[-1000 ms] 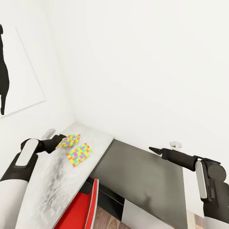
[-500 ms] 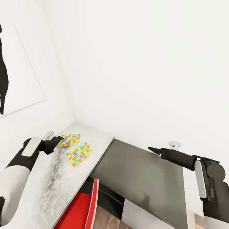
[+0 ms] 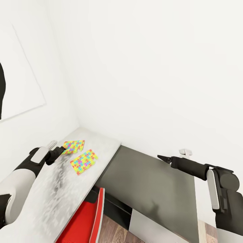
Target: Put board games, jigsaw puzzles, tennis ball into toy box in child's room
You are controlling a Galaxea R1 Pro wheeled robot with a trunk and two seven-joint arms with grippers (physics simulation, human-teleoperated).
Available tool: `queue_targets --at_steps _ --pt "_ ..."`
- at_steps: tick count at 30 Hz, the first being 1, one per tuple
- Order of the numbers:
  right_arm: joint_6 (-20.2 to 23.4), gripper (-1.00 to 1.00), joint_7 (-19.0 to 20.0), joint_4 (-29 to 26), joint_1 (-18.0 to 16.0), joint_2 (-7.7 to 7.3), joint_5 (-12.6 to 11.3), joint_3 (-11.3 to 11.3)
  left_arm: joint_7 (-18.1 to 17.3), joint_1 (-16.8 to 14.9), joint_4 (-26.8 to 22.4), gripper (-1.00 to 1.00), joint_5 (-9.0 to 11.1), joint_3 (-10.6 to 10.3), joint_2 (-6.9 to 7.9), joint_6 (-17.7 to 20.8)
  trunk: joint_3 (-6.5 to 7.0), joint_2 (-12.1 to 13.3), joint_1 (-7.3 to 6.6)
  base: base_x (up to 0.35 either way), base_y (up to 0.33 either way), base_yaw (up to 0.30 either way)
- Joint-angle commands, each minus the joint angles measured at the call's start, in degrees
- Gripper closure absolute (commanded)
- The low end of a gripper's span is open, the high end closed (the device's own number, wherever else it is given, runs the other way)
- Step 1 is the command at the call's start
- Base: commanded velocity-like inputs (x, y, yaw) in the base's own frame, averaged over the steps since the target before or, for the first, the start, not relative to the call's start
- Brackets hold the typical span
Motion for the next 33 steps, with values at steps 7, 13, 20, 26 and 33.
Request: queue_targets --at_steps 7,13,20,26,33 --pt "0.5 -1.00 -0.1 0.0 -0.1 -0.10 -0.5 -0.1 -3.3 -0.5 2.1 -1.00 -5.6 0.1 -0.01 -5.2 -0.77 -0.1 0.03 0.000 0.000 0.000" --pt "0.5 -1.00 -0.1 0.0 -0.1 -0.25 -0.6 -0.1 -5.4 -0.7 4.9 -1.00 -6.7 0.3 0.09 -8.5 -1.33 -0.1 0.03 0.000 0.000 0.000" --pt "0.5 -1.00 0.0 0.0 -0.1 -1.47 -0.8 -0.1 -7.1 -0.8 6.0 -1.00 -7.2 0.3 0.20 -10.8 -1.98 -0.1 0.03 0.000 0.000 0.000" --pt "0.5 -1.00 0.0 0.0 -0.1 -1.96 -0.9 -0.1 -7.7 -0.8 6.2 -1.00 -7.2 0.3 0.22 -12.5 -2.54 -0.1 0.03 0.000 0.000 0.000" --pt "0.5 -1.00 0.1 0.0 -0.1 -2.11 -0.9 -0.2 -7.9 -1.4 6.3 -1.00 -7.3 0.3 0.17 -15.5 -3.20 -0.1 0.03 0.000 0.000 0.000"
